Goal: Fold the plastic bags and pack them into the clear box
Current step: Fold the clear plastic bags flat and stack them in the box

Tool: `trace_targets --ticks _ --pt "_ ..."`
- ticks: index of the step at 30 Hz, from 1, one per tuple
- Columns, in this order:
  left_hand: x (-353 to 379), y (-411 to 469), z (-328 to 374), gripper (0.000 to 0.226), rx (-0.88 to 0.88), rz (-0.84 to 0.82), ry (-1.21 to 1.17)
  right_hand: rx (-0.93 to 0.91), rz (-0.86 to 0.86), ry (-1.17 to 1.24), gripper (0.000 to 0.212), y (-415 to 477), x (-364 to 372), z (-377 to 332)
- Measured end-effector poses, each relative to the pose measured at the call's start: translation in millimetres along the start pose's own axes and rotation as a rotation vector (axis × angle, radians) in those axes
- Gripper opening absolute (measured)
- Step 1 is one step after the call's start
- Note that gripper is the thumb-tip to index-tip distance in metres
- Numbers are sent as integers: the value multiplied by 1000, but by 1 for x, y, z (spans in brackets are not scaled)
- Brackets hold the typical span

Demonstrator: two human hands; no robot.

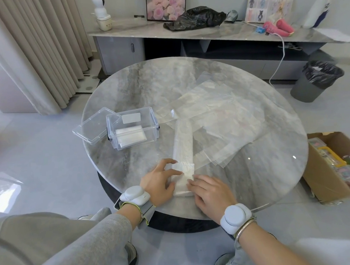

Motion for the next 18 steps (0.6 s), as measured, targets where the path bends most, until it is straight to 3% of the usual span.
trace_targets --ticks 7,13,18 --pt "3 -2 5 50 97 -65 98 224 87 156 23 4 -18 8" --pt "3 -3 9 65 166 -204 204 603 79 433 22 -6 -11 35" --pt "-7 -5 12 48 144 -119 136 803 193 650 20 -9 -13 51"
Point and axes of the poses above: each hand's wrist, its own y-axis towards the middle knuckle, its own x-axis out of the palm, z = x × y, the point moved 9 cm from there along y, towards the middle knuckle, and after that the axes turned 12 degrees about y, right-handed, at the moved point
